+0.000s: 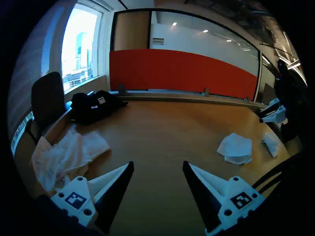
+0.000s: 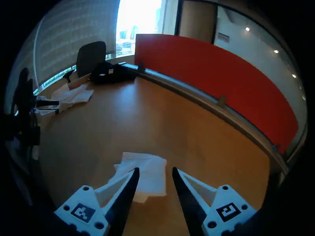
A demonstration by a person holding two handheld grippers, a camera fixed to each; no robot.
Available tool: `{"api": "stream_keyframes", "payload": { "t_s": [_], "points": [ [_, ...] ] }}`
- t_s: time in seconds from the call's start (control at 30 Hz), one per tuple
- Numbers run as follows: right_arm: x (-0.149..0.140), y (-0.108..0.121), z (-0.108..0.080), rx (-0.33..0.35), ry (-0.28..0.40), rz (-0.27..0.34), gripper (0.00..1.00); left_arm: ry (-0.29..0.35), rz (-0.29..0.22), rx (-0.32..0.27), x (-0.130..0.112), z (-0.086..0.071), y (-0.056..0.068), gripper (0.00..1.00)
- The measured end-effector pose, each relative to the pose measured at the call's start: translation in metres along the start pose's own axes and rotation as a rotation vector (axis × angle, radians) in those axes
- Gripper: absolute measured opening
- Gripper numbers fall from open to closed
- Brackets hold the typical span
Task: Fold towel
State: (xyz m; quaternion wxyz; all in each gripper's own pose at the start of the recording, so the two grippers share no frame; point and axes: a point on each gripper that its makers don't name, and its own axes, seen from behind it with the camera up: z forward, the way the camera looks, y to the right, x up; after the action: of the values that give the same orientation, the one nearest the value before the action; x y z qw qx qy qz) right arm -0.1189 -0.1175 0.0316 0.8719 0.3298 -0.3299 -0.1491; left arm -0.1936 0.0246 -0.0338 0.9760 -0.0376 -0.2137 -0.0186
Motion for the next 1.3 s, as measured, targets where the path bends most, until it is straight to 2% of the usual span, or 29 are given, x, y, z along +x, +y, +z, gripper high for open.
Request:
{"api": "stream_keyframes", "payload": {
  "t_s": [0.2,0.5,1.3],
  "points": [
    [-0.019,0.009,0.004,0.003,-0.026,-0.001,0.65,0.000,-0.001,0.007,0.001,0.000,-0.001,0.92],
    [-0.043,0.017,0.016,0.022,-0.071,-0.046,0.65,-0.007,-0.008,0.022,-0.003,-0.001,-0.002,0.92],
    [-0.112,0.018,0.055,0.088,-0.211,-0.089,0.65,-0.033,-0.016,0.043,-0.013,0.004,-0.001,0.92]
  ]
}}
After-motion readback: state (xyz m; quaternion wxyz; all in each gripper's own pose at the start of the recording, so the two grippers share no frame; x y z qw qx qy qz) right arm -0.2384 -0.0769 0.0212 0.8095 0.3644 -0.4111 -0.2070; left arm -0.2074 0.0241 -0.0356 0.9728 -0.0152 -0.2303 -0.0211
